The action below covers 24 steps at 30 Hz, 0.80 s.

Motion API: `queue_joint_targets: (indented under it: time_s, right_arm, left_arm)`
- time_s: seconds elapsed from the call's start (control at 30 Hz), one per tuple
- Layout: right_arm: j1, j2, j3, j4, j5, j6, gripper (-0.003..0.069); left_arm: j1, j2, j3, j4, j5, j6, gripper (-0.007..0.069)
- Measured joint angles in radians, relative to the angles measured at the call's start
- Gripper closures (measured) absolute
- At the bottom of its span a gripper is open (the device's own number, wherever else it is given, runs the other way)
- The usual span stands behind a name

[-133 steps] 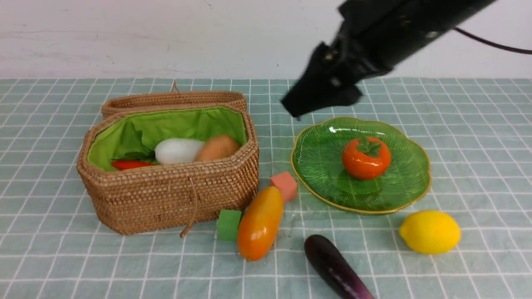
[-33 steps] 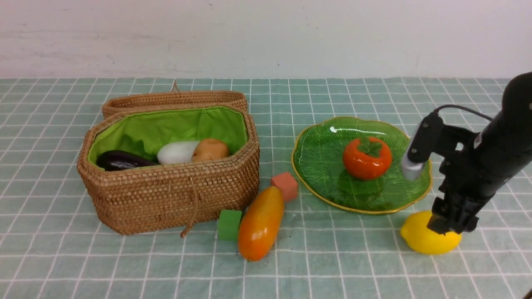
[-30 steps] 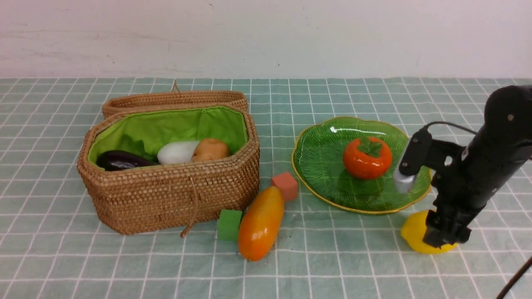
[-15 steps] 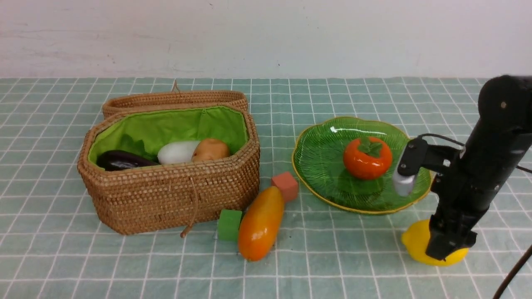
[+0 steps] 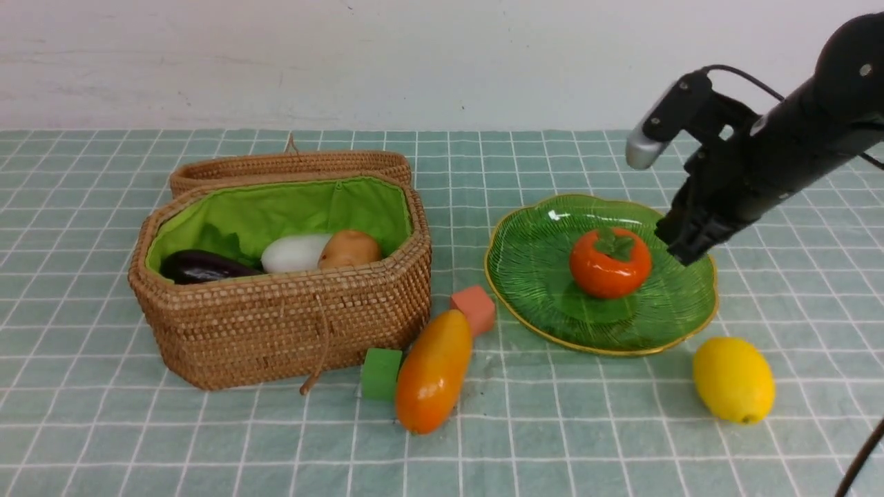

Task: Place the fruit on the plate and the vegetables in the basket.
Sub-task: Use the right arm to grab a lemon and put it into the right plate

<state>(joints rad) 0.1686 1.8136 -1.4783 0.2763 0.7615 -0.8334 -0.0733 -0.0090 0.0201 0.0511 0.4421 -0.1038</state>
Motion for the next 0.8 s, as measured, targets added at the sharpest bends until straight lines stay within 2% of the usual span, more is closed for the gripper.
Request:
queue_joint_targets:
  time_s: [0.07,0.13,0.17,0.23,0.27,0.3,0.4,0.43,0.47,0.5,0.57,0.8]
  right_arm:
    - [0.0,0.014,0.0,0.0,-0.001,0.025,0.061]
    - [0.0,0.025,0.0,-0.017,0.044,0.085,0.0543]
    - [0.0,0.023,0.0,-0.02,0.044,0.09,0.0543]
    - [0.0,-0.001,0.0,-0.075,0.12,0.165,0.0433]
    - [-0.005,-0.025,0.0,-0.114,0.162,0.223,0.0346]
    - [-0.007,-0.029,0.0,-0.119,0.167,0.232,0.0332]
    - [-0.067,-0.082,0.016,-0.148,0.227,0.434,0.0083]
    - [-0.099,-0.093,0.039,-0.15,0.238,0.52,0.0036]
    - [-0.099,-0.095,0.039,-0.15,0.238,0.534,0.0029]
    - [-0.157,-0.109,0.094,-0.155,0.26,0.652,-0.0007]
    - [-0.203,-0.126,0.159,-0.159,0.26,0.733,-0.0012]
    - [-0.322,-0.171,0.361,-0.161,0.134,0.909,0.0018]
  left_arm:
    - [0.0,0.0,0.0,0.0,0.0,0.0,0.0386]
    - [0.0,0.0,0.0,0.0,0.0,0.0,0.0386]
    - [0.0,0.0,0.0,0.0,0.0,0.0,0.0386]
    - [0.0,0.0,0.0,0.0,0.0,0.0,0.0386]
    - [0.0,0.0,0.0,0.0,0.0,0.0,0.0386]
    - [0.0,0.0,0.0,0.0,0.0,0.0,0.0386]
    - [0.0,0.0,0.0,0.0,0.0,0.0,0.0386]
    - [0.0,0.0,0.0,0.0,0.0,0.0,0.0386]
    - [0.0,0.0,0.0,0.0,0.0,0.0,0.0386]
    - [0.0,0.0,0.0,0.0,0.0,0.0,0.0386]
    - [0.0,0.0,0.0,0.0,0.0,0.0,0.0386]
    - [0.0,0.0,0.0,0.0,0.0,0.0,0.0386]
